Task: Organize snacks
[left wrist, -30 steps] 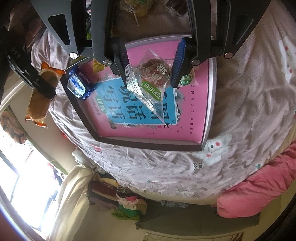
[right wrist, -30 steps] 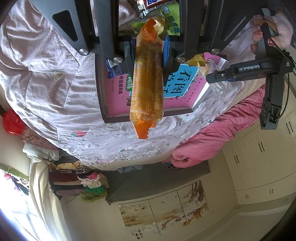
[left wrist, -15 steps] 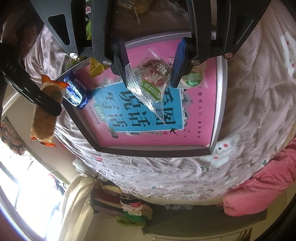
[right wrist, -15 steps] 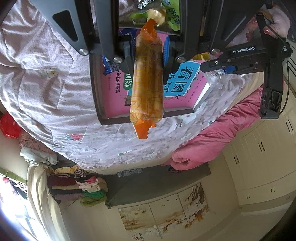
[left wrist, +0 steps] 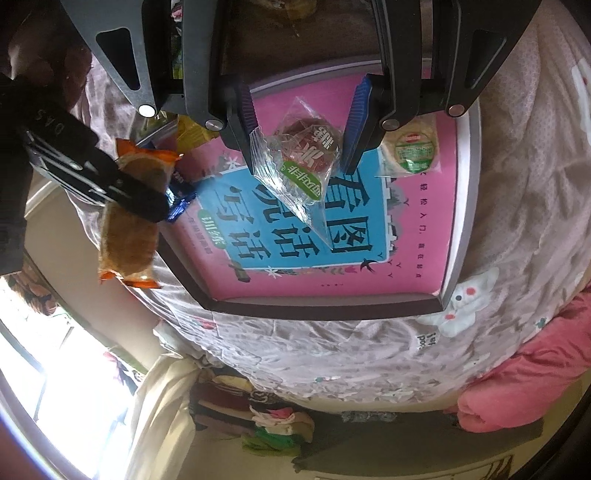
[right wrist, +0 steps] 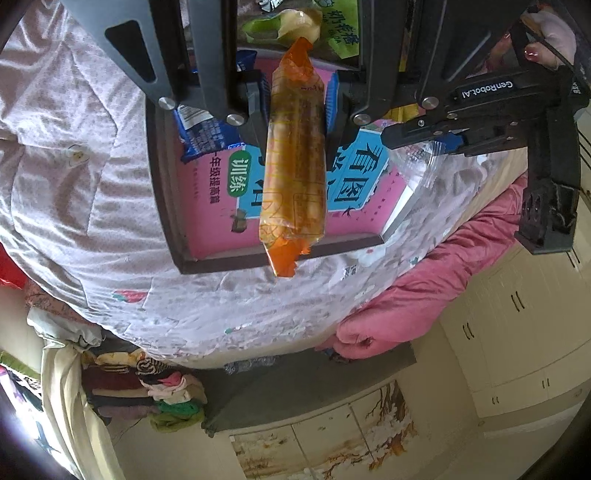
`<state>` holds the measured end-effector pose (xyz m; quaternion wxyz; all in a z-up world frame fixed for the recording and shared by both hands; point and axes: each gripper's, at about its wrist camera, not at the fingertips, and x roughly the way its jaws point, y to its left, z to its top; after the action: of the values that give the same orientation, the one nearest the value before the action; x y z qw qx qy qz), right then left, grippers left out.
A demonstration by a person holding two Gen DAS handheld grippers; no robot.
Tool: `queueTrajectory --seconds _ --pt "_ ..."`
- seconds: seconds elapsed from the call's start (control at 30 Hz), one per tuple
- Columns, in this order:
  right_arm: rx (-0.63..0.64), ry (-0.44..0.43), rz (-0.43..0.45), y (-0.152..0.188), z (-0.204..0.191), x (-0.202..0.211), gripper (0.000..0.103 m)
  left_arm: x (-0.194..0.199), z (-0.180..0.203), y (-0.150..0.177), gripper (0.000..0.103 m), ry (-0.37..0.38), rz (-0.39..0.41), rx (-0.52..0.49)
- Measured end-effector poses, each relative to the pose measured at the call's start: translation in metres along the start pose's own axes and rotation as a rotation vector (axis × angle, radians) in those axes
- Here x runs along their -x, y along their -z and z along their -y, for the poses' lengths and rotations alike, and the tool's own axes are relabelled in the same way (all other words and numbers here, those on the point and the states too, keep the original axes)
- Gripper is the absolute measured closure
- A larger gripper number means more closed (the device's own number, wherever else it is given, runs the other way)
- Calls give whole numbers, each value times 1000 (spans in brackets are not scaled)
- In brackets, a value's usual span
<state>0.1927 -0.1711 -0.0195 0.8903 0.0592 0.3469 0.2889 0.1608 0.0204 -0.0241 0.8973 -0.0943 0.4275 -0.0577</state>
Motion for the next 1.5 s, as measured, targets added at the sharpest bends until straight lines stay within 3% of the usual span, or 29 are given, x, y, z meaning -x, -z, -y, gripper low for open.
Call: queueTrajectory --seconds 0.43,0.73,1.5 --pt "-44 -53 -94 8 5 -25 80 -5 2 1 59 38 -22 10" --pt "-45 -38 -133 12 7 -33 80 -8 1 1 59 40 -29 13" --pt "-16 1 -158 17 2 -34 79 -20 -12 -8 57 17 -43 60"
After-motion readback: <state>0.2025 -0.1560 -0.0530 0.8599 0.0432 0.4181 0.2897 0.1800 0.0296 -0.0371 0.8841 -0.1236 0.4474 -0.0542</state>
